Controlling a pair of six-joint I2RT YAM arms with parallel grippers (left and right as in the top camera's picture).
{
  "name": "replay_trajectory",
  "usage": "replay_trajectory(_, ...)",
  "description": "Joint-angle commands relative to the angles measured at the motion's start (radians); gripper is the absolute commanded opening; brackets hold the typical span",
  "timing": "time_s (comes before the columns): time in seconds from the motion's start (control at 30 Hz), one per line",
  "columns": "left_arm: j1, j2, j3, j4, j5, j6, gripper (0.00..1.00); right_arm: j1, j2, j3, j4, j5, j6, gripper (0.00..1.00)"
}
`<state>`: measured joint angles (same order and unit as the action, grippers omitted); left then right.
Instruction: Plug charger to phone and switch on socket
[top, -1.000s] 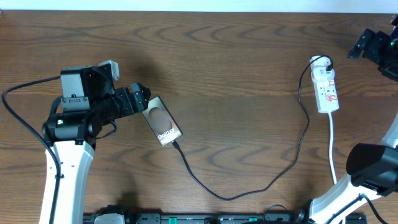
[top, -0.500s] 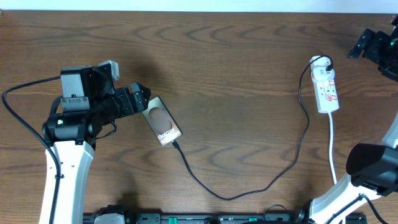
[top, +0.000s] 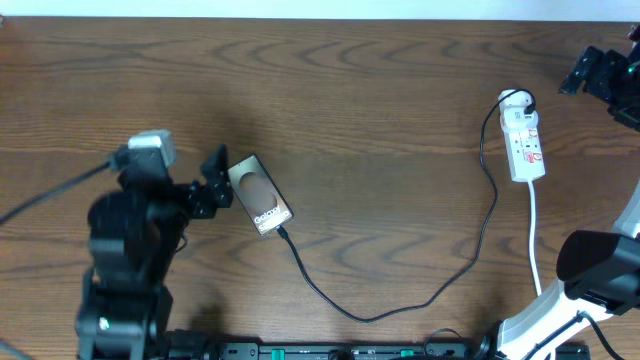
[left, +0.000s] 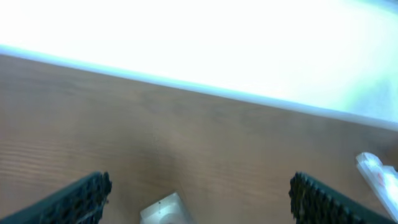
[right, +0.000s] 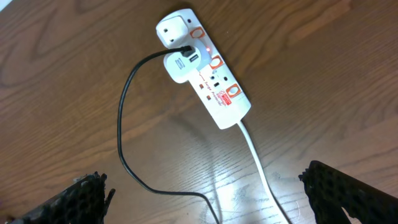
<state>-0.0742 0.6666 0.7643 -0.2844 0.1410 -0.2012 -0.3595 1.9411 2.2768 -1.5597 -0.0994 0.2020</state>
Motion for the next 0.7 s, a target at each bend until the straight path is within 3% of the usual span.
replay_trajectory(0.0,-0.004,-0.134,-0.194,0.23,-0.074,0.022,0.94,0.004,0.008,0.006,-0.003,0.0,0.014,0.99)
replay_trajectory(0.23,-0.003,-0.326,-0.586,0.76,-0.075,0.029,0.94,0.004,0.008,0.006,-0.003,0.0,0.014,0.99)
replay_trajectory(0.33,-0.003,-0.385,-0.698,0.869,-0.077,0.039,0.94,0.004,0.008,0.006,-0.003,0.0,0.014,0.99)
replay_trajectory(0.43,-0.003,-0.455,-0.761,0.857,-0.083,0.057,0.94,0.004,0.008,0.006,-0.003,0.0,0.014,0.99)
replay_trajectory(0.67,0.03,-0.633,-0.76,0.615,-0.101,0.071,0.94,0.004,0.008,0.006,-0.003,0.0,0.014,0.99)
